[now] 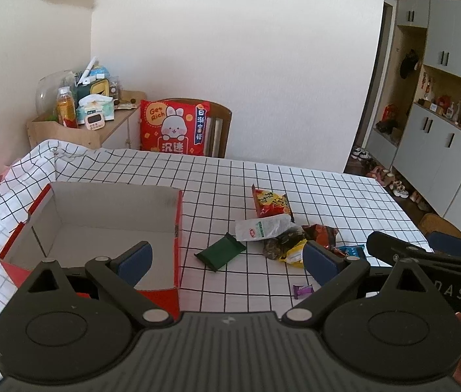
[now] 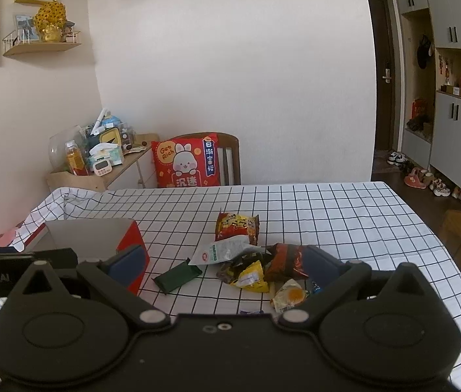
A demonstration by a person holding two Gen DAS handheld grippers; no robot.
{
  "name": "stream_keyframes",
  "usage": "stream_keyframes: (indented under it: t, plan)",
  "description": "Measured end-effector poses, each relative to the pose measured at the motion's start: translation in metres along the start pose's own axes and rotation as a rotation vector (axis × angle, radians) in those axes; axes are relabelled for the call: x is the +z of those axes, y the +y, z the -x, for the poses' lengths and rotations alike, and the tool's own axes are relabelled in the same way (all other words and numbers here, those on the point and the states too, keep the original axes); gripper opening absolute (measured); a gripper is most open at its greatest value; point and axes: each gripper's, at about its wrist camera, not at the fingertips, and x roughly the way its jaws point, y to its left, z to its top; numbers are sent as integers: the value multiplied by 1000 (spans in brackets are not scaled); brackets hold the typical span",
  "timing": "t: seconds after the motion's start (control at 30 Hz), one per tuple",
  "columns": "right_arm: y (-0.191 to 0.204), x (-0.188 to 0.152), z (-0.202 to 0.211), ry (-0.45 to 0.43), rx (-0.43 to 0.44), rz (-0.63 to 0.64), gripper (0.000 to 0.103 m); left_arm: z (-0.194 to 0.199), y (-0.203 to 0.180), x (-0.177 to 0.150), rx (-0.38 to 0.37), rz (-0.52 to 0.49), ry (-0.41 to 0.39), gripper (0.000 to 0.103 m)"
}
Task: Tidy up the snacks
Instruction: 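Move both tools toward the snack pile on the table, then grasp the blue wrapped bar with the right tool while the left tool grasps the round pastry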
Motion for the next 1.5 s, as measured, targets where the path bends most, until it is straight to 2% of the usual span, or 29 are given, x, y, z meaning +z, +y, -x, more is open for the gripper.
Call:
stream_keyframes:
  t: [0.47,0.87,1.13,1.27,1.5]
  plan:
    - [-4,1,-6,18,-5,-10,103,-8,0,3,22,5,27,99]
    - [-15,1,-9,25,12,-31,102,-21,-7,5,0,-3,56,99]
    - [-30,-2,-19,60,7,-34,102,-44,-21,2,-8,-13,122,99]
    - [-42,-7,-26,86,37,-40,102,-58,-35,-1,-15,-45,160,99]
    - [-78,-10,-44,139,-14,-71,100,-85,-66,-3,-39,-131,193,99]
